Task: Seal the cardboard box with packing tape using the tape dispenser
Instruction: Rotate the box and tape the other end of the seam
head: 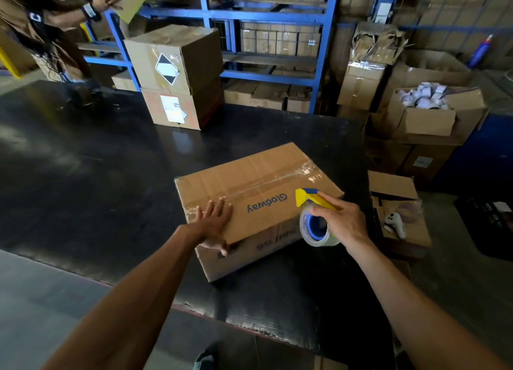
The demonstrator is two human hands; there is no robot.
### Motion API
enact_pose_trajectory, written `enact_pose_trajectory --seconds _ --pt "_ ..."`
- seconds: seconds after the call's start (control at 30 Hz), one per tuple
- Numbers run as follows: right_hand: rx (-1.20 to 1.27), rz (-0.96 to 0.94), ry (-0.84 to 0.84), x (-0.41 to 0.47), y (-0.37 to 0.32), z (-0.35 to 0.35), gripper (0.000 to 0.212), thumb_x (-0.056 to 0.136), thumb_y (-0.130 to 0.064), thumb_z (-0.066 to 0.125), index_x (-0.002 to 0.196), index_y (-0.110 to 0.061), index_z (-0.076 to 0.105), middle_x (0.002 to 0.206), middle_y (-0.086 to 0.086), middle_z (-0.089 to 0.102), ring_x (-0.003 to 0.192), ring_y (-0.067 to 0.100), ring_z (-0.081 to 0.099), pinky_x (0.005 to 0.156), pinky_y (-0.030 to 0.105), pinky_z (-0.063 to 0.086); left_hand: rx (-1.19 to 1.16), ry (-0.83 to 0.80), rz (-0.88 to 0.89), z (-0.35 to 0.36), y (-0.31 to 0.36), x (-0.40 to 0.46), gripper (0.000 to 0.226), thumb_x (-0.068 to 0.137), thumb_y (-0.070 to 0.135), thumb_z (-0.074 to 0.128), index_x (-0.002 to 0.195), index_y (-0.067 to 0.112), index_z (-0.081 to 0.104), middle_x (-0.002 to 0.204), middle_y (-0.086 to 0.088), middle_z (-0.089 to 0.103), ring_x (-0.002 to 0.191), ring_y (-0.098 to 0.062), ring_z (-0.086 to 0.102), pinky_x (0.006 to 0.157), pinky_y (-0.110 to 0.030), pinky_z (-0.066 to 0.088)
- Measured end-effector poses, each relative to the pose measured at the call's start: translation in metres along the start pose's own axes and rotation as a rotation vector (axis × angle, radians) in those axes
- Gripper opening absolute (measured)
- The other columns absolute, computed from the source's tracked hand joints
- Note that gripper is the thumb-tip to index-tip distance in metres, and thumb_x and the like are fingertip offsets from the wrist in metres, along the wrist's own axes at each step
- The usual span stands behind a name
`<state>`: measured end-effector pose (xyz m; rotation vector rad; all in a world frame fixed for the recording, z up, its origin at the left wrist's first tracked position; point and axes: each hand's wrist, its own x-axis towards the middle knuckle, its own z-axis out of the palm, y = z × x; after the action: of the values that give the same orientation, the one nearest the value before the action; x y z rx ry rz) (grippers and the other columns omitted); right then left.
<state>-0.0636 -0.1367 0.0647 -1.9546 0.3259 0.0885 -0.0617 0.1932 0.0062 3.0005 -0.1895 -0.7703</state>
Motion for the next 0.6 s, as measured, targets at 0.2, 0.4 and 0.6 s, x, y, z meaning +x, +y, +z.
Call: enact_pose_trajectory --seconds 0.2,0.4,0.6 --pt "0.106 0.018 0.037 0.011 -0.016 0.028 0.053 0.062 -0.037 0.086 0.113 -0.038 0.072 0.116 -0.013 0.069 0.103 0.011 0.061 0.089 0.029 0.05 -0.129 0.108 0.006 0.007 0.034 0.017 0.149 0.058 0.079 0.074 0.151 0.026 -0.03 0.15 -0.019 -0.044 0.136 -0.047 -0.038 0.107 -0.076 -0.014" --pt "0.123 0.044 0.059 0.021 -0.026 0.046 0.055 0.061 -0.037 0.087 0.114 -0.038 0.072 0.113 -0.012 0.07 0.104 0.012 0.061 0.085 0.027 0.046 -0.002 0.095 0.107 -0.006 -0.004 0.042 0.119 0.075 0.071 0.067 0.155 0.037 -0.015 0.161 -0.015 -0.028 0.144 -0.046 -0.027 0.11 -0.075 -0.011" --pt "0.167 0.073 0.168 0.028 -0.045 0.065 0.055 0.062 -0.035 0.085 0.116 -0.036 0.072 0.11 -0.009 0.071 0.103 0.014 0.062 0.085 0.027 0.045 0.275 -0.003 0.105 -0.061 -0.097 0.064 0.118 0.081 0.03 0.079 0.155 0.038 -0.012 0.163 -0.011 -0.024 0.146 -0.042 -0.024 0.112 -0.066 -0.017"
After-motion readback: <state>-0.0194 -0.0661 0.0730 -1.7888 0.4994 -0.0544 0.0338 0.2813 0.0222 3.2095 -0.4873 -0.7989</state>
